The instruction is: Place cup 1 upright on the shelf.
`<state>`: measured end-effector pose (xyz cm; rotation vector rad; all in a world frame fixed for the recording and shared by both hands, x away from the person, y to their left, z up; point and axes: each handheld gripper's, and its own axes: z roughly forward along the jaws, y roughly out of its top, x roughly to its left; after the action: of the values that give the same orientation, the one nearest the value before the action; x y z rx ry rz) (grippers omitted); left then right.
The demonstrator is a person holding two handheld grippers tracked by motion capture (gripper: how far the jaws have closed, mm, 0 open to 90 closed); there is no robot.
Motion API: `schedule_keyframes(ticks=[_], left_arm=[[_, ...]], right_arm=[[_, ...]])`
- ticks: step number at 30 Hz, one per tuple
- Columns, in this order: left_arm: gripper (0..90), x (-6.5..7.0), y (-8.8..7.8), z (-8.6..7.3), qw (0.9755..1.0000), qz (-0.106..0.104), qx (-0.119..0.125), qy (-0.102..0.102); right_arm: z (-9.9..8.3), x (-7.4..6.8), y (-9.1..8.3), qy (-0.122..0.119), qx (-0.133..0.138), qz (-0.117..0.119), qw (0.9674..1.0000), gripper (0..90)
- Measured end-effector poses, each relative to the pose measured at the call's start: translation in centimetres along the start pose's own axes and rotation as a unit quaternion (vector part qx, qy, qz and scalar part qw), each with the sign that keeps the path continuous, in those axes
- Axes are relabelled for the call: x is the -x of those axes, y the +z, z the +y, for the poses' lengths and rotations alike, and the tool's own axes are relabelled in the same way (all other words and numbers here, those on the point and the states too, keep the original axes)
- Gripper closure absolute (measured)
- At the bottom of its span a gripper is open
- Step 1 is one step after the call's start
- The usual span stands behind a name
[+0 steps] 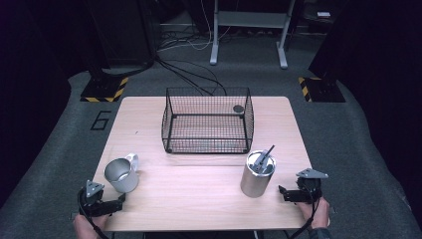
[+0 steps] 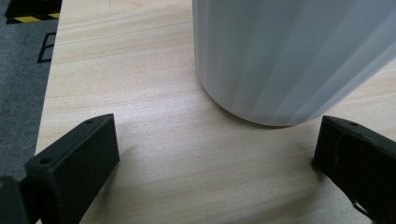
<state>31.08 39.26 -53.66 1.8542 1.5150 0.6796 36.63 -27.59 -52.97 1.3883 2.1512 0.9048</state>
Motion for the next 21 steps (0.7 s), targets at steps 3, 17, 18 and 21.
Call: schedule_keyframes(ticks=[3, 17, 18, 21], left_arm=[[0.0, 0.0, 0.0, 0.0, 1.0000, -0.001, -0.002, 0.001], [0.0, 0.0, 0.0, 0.0, 1.0000, 0.002, 0.003, 0.000], [0.0, 0.0, 0.0, 0.0, 1.0000, -0.001, -0.003, 0.001], [0.0, 0.0, 0.0, 0.0, 1.0000, 0.002, 0.003, 0.000]], right_arm=[[0.0, 0.0, 0.0, -0.001, -0.002, 0.000, 1.0000, 0.0], [0.7, 0.2, -1.1, 0.015, -0.011, 0.020, 0.9996, 0.0], [0.8, 0.1, -1.3, 0.014, -0.009, 0.021, 0.9996, 0.0], [1.3, -0.5, -2.3, 0.015, -0.004, 0.026, 0.9995, 0.0]])
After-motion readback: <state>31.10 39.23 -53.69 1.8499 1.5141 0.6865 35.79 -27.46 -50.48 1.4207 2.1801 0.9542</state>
